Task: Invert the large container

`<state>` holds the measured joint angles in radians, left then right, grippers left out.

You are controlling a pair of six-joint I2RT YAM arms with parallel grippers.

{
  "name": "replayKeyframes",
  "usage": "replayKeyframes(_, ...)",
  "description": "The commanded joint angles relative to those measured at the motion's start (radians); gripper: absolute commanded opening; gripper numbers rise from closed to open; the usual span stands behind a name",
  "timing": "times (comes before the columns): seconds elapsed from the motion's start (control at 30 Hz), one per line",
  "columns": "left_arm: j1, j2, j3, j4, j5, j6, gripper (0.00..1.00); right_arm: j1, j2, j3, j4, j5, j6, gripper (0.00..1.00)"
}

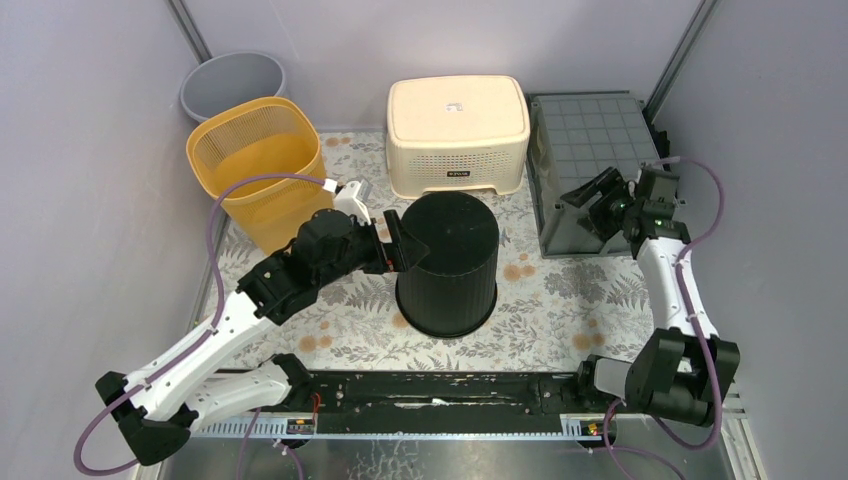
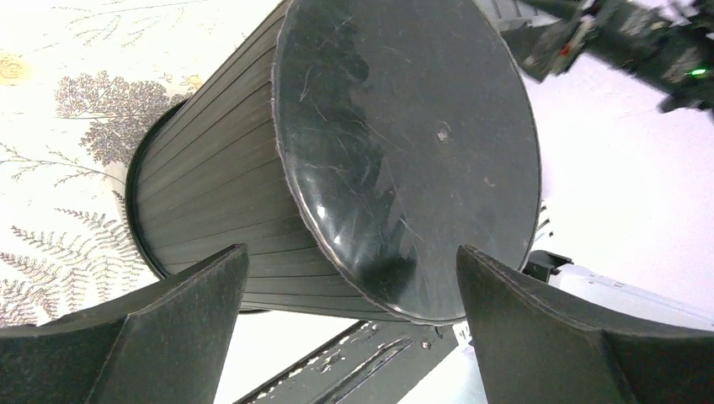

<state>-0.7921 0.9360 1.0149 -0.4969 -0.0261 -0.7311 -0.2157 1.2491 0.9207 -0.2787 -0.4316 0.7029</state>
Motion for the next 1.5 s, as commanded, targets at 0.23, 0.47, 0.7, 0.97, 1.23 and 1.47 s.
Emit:
replayKeyframes(0.23, -0.065, 0.075, -0.012, 0.058, -0.035, -0.016, 1.0, -0.001, -0.211, 0.342, -0.256, -0.129, -0.12, 0.83)
replayKeyframes(0.47, -0.148, 0.218, 0.022, 0.171, -0.048, -0.021, 1.0, 0.001, -0.34, 0.286, -0.252, -0.243, -0.025, 0.83)
replayKeyframes(0.7, -0.213, 0.412, 0.115, 0.286, -0.026, -0.019, 1.0, 0.002, -0.423, 0.16, -0.146, -0.225, 0.081, 0.83)
replayKeyframes(0.97, -0.282, 0.648, 0.28, 0.383, 0.019, -0.003, 1.0, 0.002, -0.446, 0.183, -0.148, -0.224, 0.099, 0.83)
replayKeyframes(1.23, -0.307, 0.769, 0.466, 0.414, 0.056, 0.055, 1.0, 0.002, -0.447, 0.258, -0.165, -0.2, 0.111, 0.83)
replayKeyframes(1.47, -0.306, 0.693, 0.524, 0.316, 0.051, 0.147, 1.0, 0.003, -0.428, 0.288, -0.089, -0.27, 0.171, 0.83)
